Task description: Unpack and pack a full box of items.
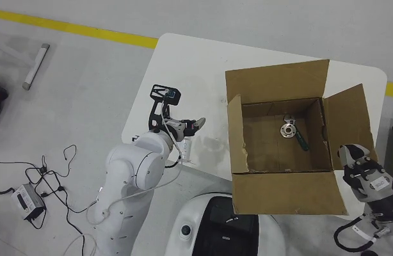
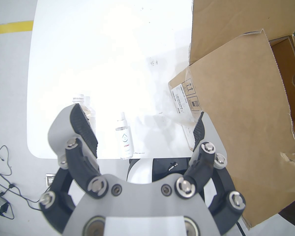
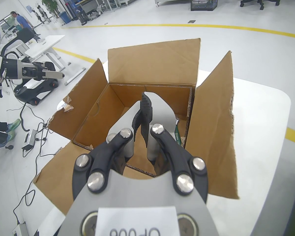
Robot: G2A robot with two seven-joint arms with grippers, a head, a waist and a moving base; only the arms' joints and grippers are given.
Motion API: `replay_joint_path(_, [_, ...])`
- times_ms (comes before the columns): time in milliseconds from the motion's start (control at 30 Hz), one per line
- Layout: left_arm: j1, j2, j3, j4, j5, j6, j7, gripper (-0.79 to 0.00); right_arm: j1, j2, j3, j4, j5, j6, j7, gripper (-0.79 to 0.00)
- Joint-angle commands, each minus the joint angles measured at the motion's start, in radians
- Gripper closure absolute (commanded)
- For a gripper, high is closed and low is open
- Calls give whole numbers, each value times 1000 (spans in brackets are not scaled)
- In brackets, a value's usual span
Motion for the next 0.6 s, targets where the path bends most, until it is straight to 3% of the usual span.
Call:
replay_joint_path(0, [0,0,0,0,0,0,0,-785,0,0,0,0,0,0,0,0])
replay_joint_path(133, [0,0,0,0,0,0,0,-785,107,15,-46,0,-66,-4,117,0])
replay_joint_path(233, [0,0,0,0,0,0,0,-785,237,32,-118,4,-117,22,322,0])
replay_joint_path(400, [0,0,0,0,0,0,0,-785,457,51,-280,129,-212,52,548,0])
replay_joint_path(567, [0,0,0,0,0,0,0,-785,617,56,-419,263,-347,110,658,0])
